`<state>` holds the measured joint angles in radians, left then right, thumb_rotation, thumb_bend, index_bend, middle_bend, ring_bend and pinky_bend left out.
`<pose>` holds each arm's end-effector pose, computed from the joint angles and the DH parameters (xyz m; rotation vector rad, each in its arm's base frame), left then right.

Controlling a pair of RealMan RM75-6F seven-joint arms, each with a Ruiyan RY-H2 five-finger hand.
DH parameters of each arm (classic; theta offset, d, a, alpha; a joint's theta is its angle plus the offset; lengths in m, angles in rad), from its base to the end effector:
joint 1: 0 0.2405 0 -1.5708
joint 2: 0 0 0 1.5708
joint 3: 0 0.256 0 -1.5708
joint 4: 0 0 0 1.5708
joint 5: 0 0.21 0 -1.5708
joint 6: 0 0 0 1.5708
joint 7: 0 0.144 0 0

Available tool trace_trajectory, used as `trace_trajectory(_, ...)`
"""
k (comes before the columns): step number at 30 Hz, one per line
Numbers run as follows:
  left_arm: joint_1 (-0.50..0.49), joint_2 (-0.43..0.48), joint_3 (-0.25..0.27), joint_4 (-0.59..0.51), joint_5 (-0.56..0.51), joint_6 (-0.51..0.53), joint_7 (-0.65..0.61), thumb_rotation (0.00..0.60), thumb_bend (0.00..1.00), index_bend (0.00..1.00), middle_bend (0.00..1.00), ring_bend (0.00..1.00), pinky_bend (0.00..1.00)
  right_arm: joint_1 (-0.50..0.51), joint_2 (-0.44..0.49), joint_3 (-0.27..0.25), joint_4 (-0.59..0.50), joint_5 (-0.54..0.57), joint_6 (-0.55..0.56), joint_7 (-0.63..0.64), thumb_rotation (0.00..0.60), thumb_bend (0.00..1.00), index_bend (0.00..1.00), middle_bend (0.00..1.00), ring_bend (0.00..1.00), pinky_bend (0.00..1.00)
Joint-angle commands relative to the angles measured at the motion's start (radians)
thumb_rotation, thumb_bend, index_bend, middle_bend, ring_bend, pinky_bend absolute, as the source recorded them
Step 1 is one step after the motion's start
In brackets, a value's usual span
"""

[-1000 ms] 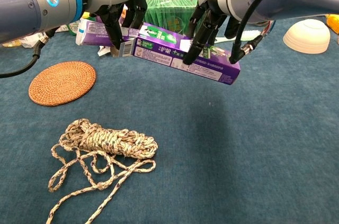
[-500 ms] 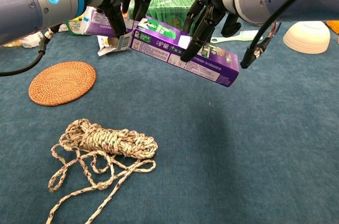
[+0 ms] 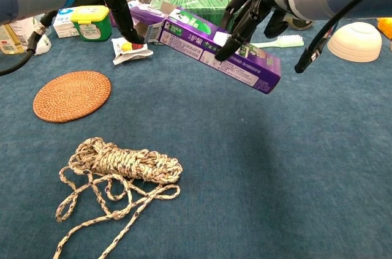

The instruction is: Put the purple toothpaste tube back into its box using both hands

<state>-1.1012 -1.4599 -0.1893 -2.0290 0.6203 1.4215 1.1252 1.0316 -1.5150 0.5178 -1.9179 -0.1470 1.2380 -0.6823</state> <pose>-0.0119 0.3106 0.0319 -1.8770 -0.5064 -0.7505 -0.0212 -0.3463 0.0174 1.5304 -1.5011 0.9042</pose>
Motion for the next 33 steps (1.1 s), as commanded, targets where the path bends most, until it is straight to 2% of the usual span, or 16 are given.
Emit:
trace_trajectory(1,0.005,0.023,-0.010,-0.023,0.001,0.004,-0.007,0.600,0.13,0.00,0.00,0.00,0.32,-0.014,0.020,0.001,0.008,-0.001,-0.022,0.028,0.600,0.65,0.67,0.81,0.86,0.98)
trace_trajectory(8,0.030,0.121,-0.024,-0.107,0.021,0.017,-0.026,0.600,0.12,0.00,0.00,0.00,0.32,-0.048,0.072,-0.003,0.023,-0.018,-0.085,0.100,0.600,0.65,0.67,0.81,0.86,0.98)
trace_trajectory(13,0.083,0.251,-0.023,-0.178,0.036,0.017,-0.086,0.600,0.12,0.00,0.00,0.00,0.32,-0.103,0.116,0.000,0.037,-0.083,-0.166,0.213,0.600,0.65,0.67,0.81,0.86,0.98)
trace_trajectory(17,0.136,0.342,-0.005,-0.191,0.073,-0.007,-0.162,0.600,0.12,0.00,0.00,0.00,0.32,-0.140,0.150,-0.013,0.048,-0.146,-0.213,0.276,0.600,0.65,0.67,0.81,0.86,0.98)
trace_trajectory(20,0.181,0.399,0.021,-0.187,0.116,-0.031,-0.225,0.600,0.12,0.00,0.00,0.00,0.32,-0.156,0.175,-0.047,0.058,-0.199,-0.240,0.282,0.600,0.65,0.67,0.81,0.85,0.98)
trace_trajectory(22,0.229,0.446,0.053,-0.173,0.151,-0.056,-0.294,0.600,0.12,0.00,0.00,0.00,0.32,-0.167,0.191,-0.100,0.083,-0.261,-0.246,0.260,0.600,0.65,0.67,0.81,0.85,0.98)
trace_trajectory(25,0.268,0.483,0.077,-0.155,0.190,-0.090,-0.363,0.600,0.12,0.00,0.00,0.00,0.32,-0.176,0.192,-0.140,0.106,-0.308,-0.248,0.258,0.600,0.65,0.67,0.81,0.85,0.98)
trace_trajectory(33,0.403,0.562,0.141,-0.074,0.357,-0.138,-0.590,0.600,0.12,0.00,0.00,0.00,0.32,-0.191,0.143,-0.281,0.210,-0.470,-0.208,0.196,0.600,0.65,0.67,0.81,0.85,0.98)
